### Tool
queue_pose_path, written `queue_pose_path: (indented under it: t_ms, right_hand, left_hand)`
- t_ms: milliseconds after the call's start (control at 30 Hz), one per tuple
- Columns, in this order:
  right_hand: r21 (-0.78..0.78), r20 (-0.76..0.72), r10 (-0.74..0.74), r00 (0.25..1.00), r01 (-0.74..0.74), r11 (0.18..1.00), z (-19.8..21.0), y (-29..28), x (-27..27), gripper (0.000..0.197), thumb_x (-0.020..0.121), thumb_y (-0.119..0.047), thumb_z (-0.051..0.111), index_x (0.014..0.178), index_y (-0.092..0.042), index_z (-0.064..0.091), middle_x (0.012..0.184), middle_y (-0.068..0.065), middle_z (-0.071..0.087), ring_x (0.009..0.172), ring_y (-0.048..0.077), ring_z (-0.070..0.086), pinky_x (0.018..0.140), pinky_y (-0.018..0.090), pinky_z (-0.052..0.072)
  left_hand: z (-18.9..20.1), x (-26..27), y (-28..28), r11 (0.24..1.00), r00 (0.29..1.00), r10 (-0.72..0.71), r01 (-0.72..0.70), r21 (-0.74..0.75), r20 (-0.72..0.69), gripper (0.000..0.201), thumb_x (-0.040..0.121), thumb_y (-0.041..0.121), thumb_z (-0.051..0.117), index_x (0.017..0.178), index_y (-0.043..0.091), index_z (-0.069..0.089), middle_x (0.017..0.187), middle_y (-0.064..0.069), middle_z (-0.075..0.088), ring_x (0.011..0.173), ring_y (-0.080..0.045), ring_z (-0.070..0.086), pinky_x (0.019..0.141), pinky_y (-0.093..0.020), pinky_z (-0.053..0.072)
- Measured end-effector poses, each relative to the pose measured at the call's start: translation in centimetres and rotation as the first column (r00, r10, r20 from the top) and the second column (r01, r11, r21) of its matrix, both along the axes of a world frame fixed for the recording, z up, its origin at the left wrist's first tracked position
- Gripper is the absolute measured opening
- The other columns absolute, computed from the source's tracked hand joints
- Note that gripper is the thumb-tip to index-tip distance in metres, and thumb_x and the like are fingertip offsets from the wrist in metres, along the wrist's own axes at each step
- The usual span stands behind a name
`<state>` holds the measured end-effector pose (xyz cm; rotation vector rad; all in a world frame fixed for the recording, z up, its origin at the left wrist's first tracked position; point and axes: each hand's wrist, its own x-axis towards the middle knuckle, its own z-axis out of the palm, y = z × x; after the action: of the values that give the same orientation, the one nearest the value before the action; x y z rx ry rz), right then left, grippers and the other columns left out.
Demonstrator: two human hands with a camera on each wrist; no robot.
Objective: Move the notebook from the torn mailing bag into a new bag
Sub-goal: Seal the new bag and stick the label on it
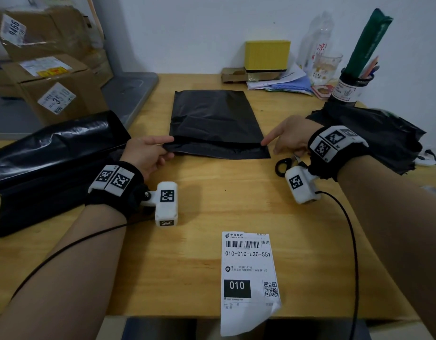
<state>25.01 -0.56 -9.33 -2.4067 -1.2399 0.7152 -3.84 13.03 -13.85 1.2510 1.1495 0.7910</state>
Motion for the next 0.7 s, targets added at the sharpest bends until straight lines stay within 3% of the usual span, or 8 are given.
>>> queue_pose_path:
  t_ms: [233,300,433,567,700]
  right_hand:
    - [0.016,-0.012,0.031,0.999,-0.031,0.999,-0.58,0.14,0.62,0.025,0.087,-0.013,0.078,0.105,-0.03,0.08,0.046,-0.001,0.055,0.037,0.015,0.04,0.036,0.02,0.035]
    - [0.014,-0.003,0.044,0.999,-0.043,0.999,-0.58,-0.04,0.62,0.021,0.088,-0.017,0.077,0.104,-0.03,0.079,0.043,-0.004,0.055,0.033,0.012,0.04,0.034,0.018,0.034]
    - [0.016,0.045,0.054,0.997,-0.055,0.998,-0.4,-0.03,0.16,0.015,0.088,-0.024,0.079,0.102,-0.031,0.079,0.037,-0.012,0.053,0.029,0.007,0.042,0.031,0.016,0.033]
    - [0.037,0.079,0.04,0.996,-0.043,0.998,-0.56,0.03,-0.1,0.011,0.091,-0.03,0.075,0.101,-0.031,0.08,0.064,-0.007,0.061,0.054,0.014,0.051,0.036,0.019,0.04]
    - [0.045,0.06,0.013,0.998,-0.016,0.999,-0.8,-0.02,-0.01,0.007,0.093,-0.031,0.072,0.097,-0.032,0.078,0.073,0.002,0.06,0.058,0.019,0.05,0.043,0.023,0.043]
  left_hand:
    - [0.07,0.14,-0.03,1.0,1.0,0.008,-0.008,-0.013,-0.006,0.026,0.095,-0.007,0.054,0.096,0.012,0.071,0.089,-0.008,0.068,0.062,-0.008,0.065,0.043,-0.01,0.043]
    - [0.01,0.22,0.05,1.0,1.0,0.009,-0.009,-0.011,-0.01,0.026,0.096,-0.006,0.054,0.093,0.013,0.071,0.089,-0.007,0.068,0.057,-0.006,0.065,0.042,-0.01,0.042]
    - [-0.04,0.2,0.15,1.0,1.0,0.016,-0.016,-0.011,-0.005,0.021,0.095,-0.003,0.058,0.092,0.013,0.07,0.087,-0.007,0.068,0.062,-0.009,0.065,0.042,-0.01,0.042]
    - [-0.04,0.17,0.15,1.0,1.0,0.025,-0.025,-0.006,0.001,0.018,0.095,-0.001,0.058,0.097,0.011,0.071,0.084,-0.008,0.066,0.065,-0.01,0.062,0.043,-0.01,0.043]
    - [-0.15,0.19,0.41,0.999,0.999,0.034,-0.033,0.016,-0.015,0.013,0.094,0.003,0.063,0.098,0.01,0.072,0.078,-0.007,0.063,0.057,-0.008,0.055,0.041,-0.01,0.042]
